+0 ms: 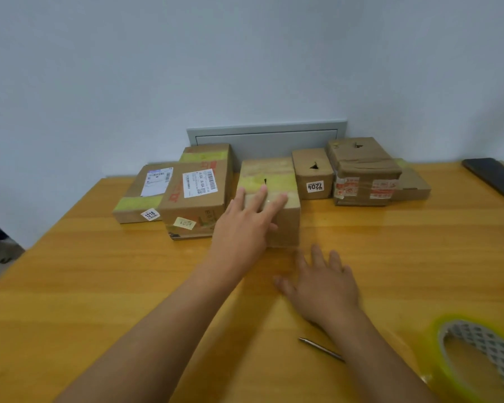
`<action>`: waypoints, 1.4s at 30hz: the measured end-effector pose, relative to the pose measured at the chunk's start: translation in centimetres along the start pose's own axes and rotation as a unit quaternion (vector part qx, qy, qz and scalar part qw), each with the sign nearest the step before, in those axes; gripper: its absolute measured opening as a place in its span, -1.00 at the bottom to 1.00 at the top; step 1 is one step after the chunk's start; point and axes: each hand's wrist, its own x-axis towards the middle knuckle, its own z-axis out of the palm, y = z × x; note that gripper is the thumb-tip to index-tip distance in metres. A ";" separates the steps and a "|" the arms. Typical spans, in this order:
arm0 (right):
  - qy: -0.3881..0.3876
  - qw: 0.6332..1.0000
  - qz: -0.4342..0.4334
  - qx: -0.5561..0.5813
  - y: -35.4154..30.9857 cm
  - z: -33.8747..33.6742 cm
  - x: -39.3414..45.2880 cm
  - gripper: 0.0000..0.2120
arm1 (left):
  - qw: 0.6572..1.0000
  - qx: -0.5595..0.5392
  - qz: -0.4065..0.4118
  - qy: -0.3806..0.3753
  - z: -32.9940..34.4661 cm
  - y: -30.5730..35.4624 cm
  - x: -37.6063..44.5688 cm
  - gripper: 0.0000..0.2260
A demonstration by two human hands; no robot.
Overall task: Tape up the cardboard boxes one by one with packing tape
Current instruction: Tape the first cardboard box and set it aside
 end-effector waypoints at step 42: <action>0.248 0.867 -0.313 0.298 -4.4 2.4 -10.8 -0.49 | 0.997 -0.017 -0.024 0.078 -3.3 -2.1 -19.0 -0.49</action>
